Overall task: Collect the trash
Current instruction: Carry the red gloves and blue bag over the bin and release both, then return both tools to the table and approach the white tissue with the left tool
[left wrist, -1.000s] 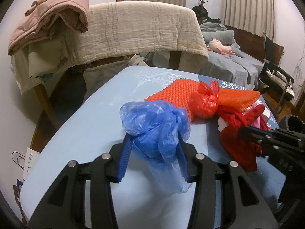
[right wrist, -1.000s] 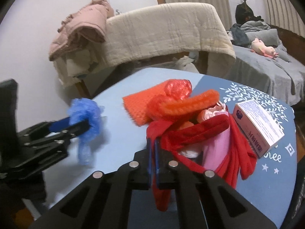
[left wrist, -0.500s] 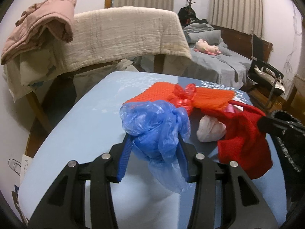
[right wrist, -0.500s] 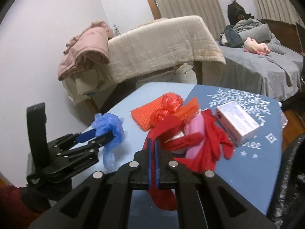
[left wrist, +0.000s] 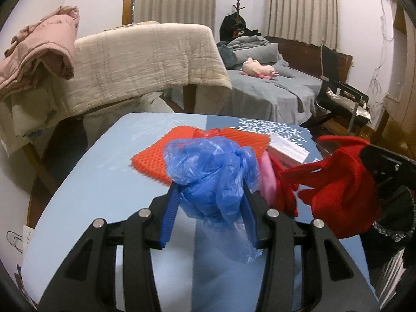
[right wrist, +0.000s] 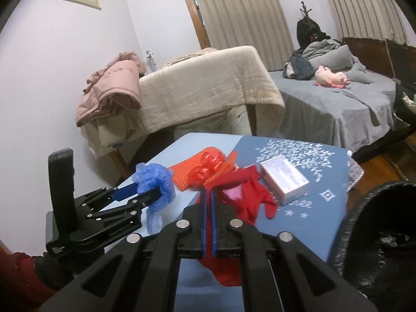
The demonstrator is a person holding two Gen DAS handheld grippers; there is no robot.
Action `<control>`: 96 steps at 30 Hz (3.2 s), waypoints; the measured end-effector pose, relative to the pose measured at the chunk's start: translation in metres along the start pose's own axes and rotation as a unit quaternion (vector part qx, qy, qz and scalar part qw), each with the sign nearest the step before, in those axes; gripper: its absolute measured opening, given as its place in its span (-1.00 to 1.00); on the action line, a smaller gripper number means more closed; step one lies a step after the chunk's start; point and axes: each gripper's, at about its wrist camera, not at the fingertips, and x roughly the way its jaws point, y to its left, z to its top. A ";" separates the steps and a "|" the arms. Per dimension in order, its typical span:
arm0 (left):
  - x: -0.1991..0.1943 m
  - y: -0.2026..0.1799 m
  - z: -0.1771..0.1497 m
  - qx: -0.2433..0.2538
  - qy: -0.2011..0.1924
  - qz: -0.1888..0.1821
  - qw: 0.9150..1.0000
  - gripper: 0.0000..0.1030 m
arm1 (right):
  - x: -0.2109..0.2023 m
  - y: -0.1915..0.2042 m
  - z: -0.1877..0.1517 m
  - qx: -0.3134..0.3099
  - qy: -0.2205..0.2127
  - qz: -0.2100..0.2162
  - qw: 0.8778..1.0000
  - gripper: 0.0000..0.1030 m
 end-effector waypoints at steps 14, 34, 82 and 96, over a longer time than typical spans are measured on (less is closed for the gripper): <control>-0.006 -0.058 0.013 0.034 -0.015 -0.042 0.998 -0.16 | -0.042 -0.055 -0.001 0.035 -0.025 -0.080 0.996 -0.94; 0.018 -0.199 0.018 0.097 -0.012 -0.162 0.982 -0.16 | -0.125 -0.157 -0.030 0.085 -0.033 -0.231 0.969 -0.94; 0.017 -0.113 0.008 0.068 -0.024 -0.056 0.996 0.76 | -0.078 -0.133 -0.043 0.096 -0.021 -0.234 0.967 0.88; 0.034 -0.043 -0.015 0.028 0.011 0.001 1.000 0.75 | -0.003 -0.077 -0.036 0.028 0.019 -0.165 0.986 0.88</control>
